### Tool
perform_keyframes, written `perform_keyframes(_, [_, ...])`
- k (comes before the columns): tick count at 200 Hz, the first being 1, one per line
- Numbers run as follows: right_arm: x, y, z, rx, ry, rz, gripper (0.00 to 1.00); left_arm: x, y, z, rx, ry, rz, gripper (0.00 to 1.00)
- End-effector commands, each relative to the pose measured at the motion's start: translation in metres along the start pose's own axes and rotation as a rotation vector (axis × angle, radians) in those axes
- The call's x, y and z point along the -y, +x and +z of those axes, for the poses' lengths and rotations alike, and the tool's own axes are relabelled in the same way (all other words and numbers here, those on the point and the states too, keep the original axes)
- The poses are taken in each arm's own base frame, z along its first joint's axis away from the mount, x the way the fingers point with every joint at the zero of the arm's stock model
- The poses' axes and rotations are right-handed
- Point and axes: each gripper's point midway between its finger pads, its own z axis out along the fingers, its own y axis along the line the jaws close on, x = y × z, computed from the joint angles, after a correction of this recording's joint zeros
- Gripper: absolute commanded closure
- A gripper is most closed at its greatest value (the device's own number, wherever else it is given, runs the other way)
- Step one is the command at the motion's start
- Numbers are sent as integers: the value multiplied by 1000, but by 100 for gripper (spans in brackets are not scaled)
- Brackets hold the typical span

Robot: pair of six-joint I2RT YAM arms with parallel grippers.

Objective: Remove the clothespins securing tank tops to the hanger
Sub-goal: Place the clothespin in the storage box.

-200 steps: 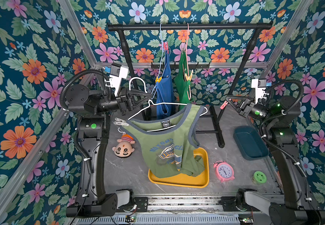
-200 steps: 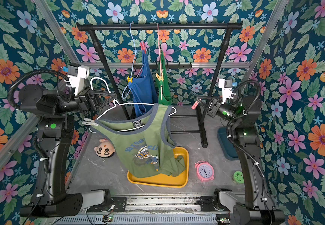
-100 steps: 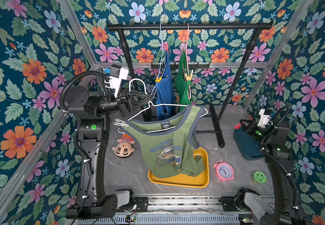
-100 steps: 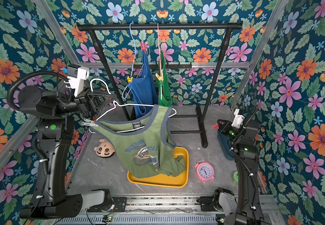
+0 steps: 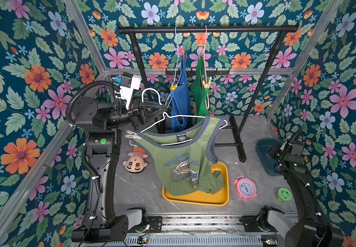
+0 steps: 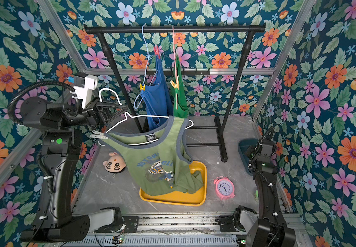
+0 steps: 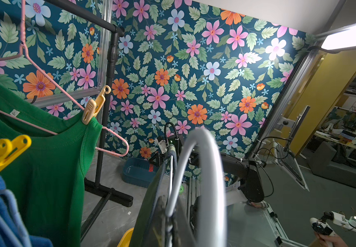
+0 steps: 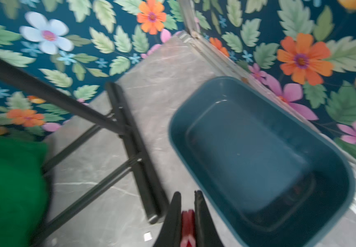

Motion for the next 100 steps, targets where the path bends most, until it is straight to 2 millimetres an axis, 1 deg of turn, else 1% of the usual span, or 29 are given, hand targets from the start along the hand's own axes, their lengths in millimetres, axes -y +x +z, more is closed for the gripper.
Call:
perform_keyframes(1, [23,-10,6,59,133,-22,97,1,-4,1,14,2,51,100])
perform_keyframes(48, [45,-4,33,45,228,-21,96,-3,3,2,11,4,46,100])
perform_keyframes(67, [58,-1,44,25,301,-27,95,-3,5,2,11,3,46,100])
perform_keyframes(83, [58,2,57,6,298,-47,89,1,4,2,12,6,52,100])
perform_keyframes(100, [61,7,68,-29,316,-52,88,4,3,2,12,7,56,100])
